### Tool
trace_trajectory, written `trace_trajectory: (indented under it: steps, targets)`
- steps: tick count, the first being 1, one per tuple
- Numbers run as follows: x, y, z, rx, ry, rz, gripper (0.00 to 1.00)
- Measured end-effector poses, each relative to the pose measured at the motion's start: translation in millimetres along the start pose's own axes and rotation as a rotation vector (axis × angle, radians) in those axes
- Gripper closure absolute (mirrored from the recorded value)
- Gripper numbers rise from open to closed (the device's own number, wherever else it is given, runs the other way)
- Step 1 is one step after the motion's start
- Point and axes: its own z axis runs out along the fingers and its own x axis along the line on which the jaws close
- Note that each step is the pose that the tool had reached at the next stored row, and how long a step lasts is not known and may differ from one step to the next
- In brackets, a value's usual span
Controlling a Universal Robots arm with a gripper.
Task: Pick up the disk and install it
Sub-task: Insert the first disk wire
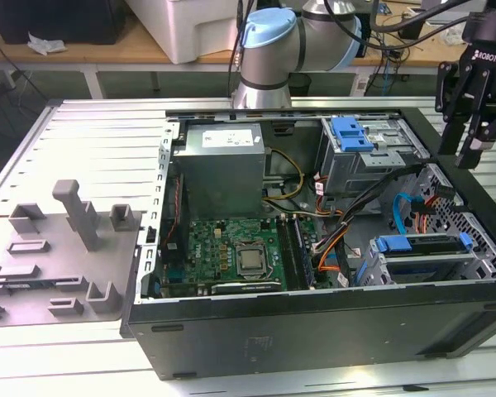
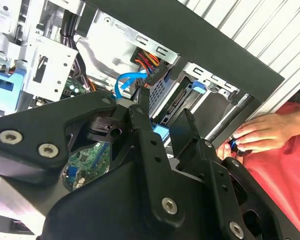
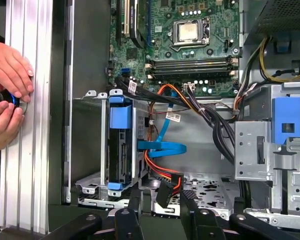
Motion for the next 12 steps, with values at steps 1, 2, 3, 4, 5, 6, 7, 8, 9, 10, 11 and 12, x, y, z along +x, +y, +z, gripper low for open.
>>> trace_trajectory:
  steps: [1,2,3,4,5,6,7,8,9,10,11,12]
  targets:
    - [-0.1,-0.1,0.1,0.0000,0.0001,0.000,0.56]
    - [-0.1,0.0,0.1,-0.0001,0.0004,0.000,0.56]
    - [-0.1,0.0,0.1,0.0000,0.0006,0.000,0.56]
    - [-0.3,0.0,0.1,-0.0002,0.0009,0.000,0.56]
    - [-0.9,-0.1,0.0,-0.0004,0.0013,0.001,0.56]
    - [-1.3,0.0,-0.1,-0.0005,0.0016,0.002,0.56]
    - [-1.6,0.0,-0.3,-0.0005,0.0019,0.002,0.56]
    - [-1.8,0.0,-0.3,-0.0005,0.0018,0.002,0.56]
    - [-2.0,-0.1,-0.4,-0.0005,0.0018,0.002,0.56]
    - [-2.2,0.0,-0.4,-0.0006,0.0018,0.002,0.56]
    - [-2.6,-0.1,-0.5,-0.0008,0.0021,0.003,0.56]
    - [-3.1,-0.4,-0.6,-0.0011,0.0030,0.004,0.56]
